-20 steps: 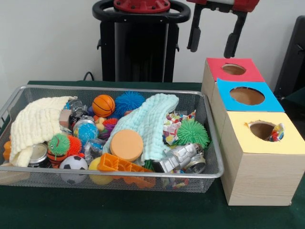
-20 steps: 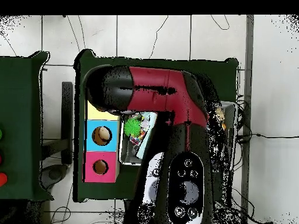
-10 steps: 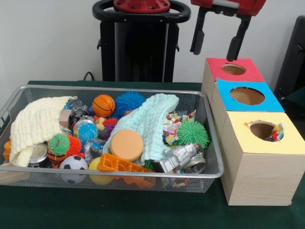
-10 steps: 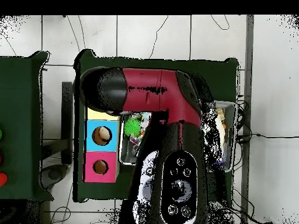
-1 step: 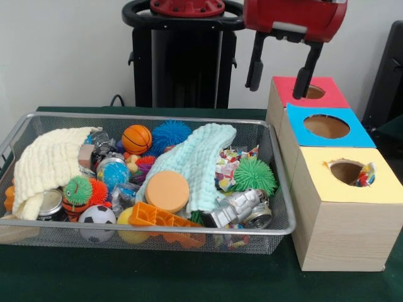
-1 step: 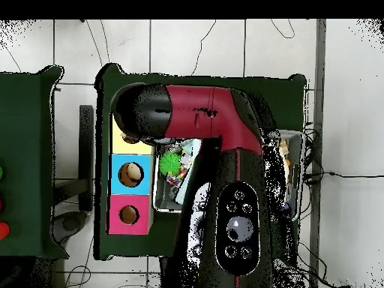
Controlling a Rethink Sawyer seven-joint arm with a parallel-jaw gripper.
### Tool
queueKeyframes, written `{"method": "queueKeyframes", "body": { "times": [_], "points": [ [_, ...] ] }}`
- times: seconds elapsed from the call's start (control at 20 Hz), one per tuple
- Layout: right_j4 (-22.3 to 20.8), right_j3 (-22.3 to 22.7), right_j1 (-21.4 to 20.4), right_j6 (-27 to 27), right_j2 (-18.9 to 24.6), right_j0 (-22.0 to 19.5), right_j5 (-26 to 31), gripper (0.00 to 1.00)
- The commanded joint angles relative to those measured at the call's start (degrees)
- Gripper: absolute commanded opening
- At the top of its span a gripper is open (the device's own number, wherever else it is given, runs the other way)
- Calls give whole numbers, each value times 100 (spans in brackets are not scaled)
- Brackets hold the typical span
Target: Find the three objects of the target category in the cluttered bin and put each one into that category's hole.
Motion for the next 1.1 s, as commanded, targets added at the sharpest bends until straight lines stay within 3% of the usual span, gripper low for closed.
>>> {"method": "queueKeyframes", "body": {
  "times": [0.05, 0.45, 0.6, 0.85, 0.95, 1.05, 1.1],
  "points": [
    [-248, 507, 326, -488, 577, -201, -276, 100],
    [-291, 658, 164, -623, 632, -330, -103, 100],
    [-176, 962, 127, -69, 515, -278, -450, 100],
    [-16, 1137, 11, 469, 322, -180, -325, 100],
    [158, 1239, -54, 882, 216, -131, -235, 100],
    [334, 1443, -104, 1299, 138, -102, -493, 100],
    [438, 1595, -112, 1819, -41, 6, -711, 100]
  ]
}}
